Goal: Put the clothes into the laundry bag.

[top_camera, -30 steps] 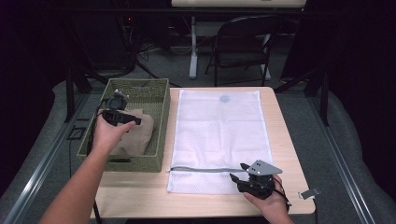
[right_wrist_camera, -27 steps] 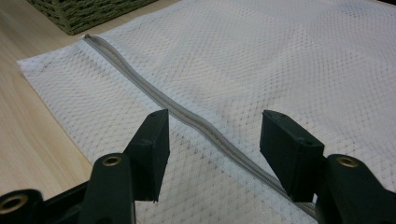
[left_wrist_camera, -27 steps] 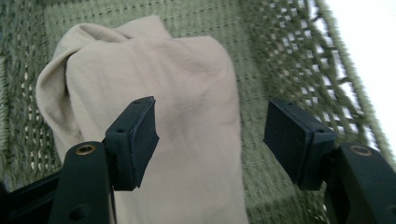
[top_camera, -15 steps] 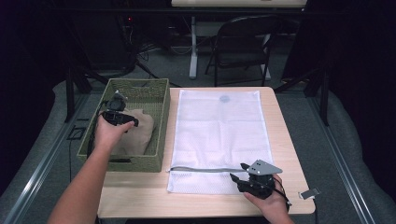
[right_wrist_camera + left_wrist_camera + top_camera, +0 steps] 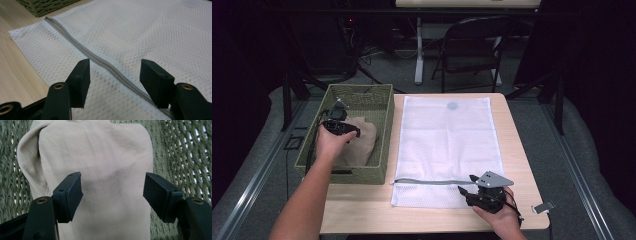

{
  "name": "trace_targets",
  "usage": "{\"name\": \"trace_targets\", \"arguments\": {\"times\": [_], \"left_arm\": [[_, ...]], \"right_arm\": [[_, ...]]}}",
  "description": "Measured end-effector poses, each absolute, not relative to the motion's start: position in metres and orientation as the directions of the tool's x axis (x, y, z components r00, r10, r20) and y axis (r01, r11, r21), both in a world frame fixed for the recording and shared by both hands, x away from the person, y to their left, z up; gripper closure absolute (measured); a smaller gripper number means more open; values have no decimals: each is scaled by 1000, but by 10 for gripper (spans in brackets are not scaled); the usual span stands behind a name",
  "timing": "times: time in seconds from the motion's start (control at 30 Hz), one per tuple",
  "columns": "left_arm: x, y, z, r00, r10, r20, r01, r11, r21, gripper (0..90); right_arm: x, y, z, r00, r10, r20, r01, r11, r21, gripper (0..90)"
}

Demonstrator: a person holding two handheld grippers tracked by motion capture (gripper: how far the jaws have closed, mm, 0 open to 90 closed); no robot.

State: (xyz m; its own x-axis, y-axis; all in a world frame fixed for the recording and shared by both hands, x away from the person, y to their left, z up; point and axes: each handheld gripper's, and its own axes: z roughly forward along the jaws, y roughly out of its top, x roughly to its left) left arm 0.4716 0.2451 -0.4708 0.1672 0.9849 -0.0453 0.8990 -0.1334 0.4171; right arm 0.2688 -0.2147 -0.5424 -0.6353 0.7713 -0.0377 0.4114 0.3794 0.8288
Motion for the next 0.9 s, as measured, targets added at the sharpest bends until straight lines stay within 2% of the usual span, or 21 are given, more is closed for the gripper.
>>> {"name": "trace_targets", "arguments": {"times": [0.9], "left_arm": [[478, 258, -500, 86, 995, -50, 935, -64, 348, 270]], "right_arm": [[269, -214, -542, -636, 771, -40, 413, 383, 826, 394]]}}
